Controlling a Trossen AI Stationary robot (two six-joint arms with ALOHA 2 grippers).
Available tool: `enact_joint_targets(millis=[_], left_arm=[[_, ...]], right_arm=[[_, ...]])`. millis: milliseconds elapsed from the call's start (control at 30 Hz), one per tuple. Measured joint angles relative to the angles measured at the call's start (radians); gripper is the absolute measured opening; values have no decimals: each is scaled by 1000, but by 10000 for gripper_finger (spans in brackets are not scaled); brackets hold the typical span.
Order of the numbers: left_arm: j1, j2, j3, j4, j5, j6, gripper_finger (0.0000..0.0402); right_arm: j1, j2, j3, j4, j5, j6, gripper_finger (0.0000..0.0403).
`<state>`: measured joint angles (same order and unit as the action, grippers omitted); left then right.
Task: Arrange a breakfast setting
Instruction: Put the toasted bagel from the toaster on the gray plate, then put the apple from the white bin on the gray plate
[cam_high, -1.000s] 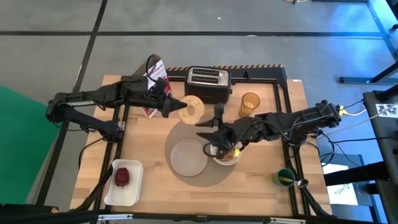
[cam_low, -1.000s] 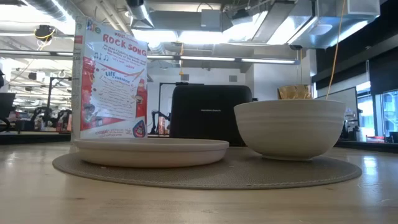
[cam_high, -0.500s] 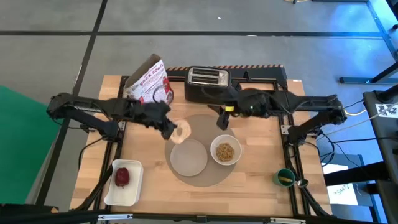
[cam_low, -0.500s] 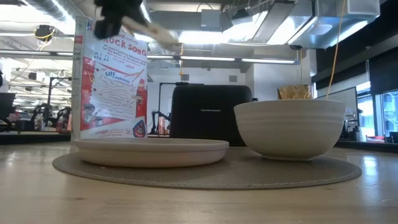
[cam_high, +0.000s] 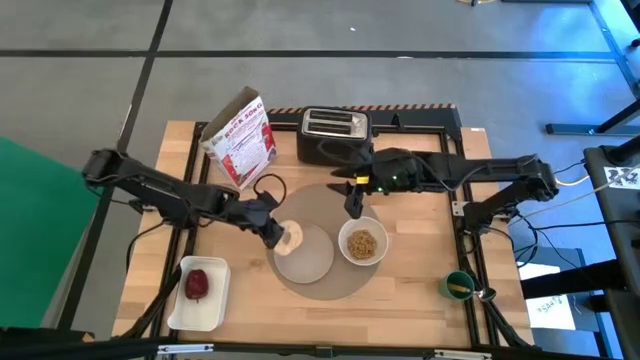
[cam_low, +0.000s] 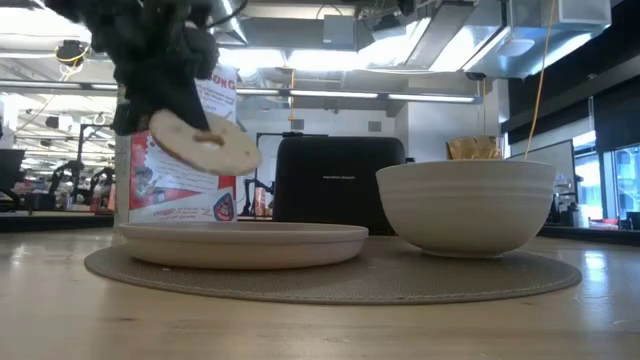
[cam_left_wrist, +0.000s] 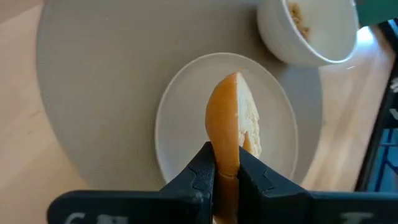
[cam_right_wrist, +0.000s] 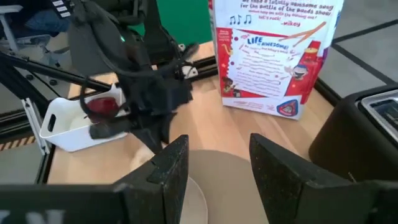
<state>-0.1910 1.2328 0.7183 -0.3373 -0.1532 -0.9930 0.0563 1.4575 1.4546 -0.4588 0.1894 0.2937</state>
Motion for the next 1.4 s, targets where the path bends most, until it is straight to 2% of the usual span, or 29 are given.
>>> enact_joint_targets(millis=[500, 700, 867, 1000, 1100, 1200, 1300, 1400], left_arm=[[9, 221, -10, 74, 10, -1, 33], [15, 208, -7, 24, 16, -49, 99], [27, 142, 49, -143, -5, -44, 161], [13, 88, 120, -268, -4, -45, 190], [-27, 59, 190, -383, 75, -56, 195], [-100, 56, 254, -569, 223, -126, 195], [-194, 56, 296, -727, 360, -254, 195], [-295, 56, 313, -792, 416, -401, 195]], right_arm=[[2, 0, -6, -7, 46, 39, 159], [2, 0, -6, -13, 44, 43, 159], [2, 0, -6, -14, 43, 34, 159], [2, 0, -6, -12, 35, 19, 159], [2, 0, -6, -14, 29, 16, 159], [2, 0, -6, -15, 17, 16, 159], [2, 0, -6, -15, 17, 16, 159], [2, 0, -6, -15, 23, 16, 159]])
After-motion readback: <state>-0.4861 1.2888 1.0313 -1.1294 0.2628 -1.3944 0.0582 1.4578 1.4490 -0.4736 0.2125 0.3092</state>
